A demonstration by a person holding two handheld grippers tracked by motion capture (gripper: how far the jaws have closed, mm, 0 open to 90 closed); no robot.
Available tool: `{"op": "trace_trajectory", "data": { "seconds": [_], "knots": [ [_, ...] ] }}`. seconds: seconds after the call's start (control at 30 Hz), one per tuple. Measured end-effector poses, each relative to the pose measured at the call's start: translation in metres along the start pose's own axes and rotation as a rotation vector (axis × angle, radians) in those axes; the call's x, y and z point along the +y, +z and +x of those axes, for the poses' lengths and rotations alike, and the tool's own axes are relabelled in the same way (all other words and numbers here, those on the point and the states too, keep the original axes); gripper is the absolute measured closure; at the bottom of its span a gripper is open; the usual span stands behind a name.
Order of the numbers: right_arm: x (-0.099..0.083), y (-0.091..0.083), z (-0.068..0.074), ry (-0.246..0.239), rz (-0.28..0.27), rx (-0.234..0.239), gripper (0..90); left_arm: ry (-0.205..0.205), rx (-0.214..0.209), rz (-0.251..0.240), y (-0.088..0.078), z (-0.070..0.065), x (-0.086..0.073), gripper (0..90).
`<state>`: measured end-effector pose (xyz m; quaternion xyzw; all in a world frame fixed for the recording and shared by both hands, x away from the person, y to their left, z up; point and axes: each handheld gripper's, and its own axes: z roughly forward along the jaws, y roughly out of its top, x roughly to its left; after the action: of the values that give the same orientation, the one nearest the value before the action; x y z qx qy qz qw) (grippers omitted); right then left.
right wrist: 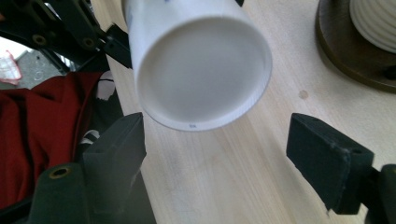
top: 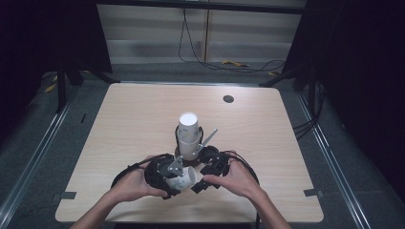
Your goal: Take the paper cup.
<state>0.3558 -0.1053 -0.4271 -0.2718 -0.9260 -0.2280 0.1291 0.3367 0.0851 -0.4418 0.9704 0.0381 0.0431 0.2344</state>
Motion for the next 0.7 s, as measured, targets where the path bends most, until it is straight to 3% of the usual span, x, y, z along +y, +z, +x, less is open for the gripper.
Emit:
{"op": "trace_trajectory", "data": {
  "seconds": [0.3,0.43,0.53,0.7],
  "knots": [
    [0.009,0.004,0.000,-0.005,0.031,0.041,21.1,0.014,-0.002,0.004,0.004,-0.003,0.004,28.7],
    [0.013,0.006,0.000,-0.029,0.039,0.049,22.4,0.028,-0.005,-0.004,0.004,-0.006,0.004,28.7],
    [0.016,0.008,-0.001,-0.017,0.055,0.063,22.7,0.031,-0.002,-0.006,0.005,-0.008,0.003,28.7],
    [0.017,0.012,-0.002,-0.026,0.053,0.056,20.0,0.043,0.001,0.001,0.005,-0.008,0.003,28.7]
  ]
}}
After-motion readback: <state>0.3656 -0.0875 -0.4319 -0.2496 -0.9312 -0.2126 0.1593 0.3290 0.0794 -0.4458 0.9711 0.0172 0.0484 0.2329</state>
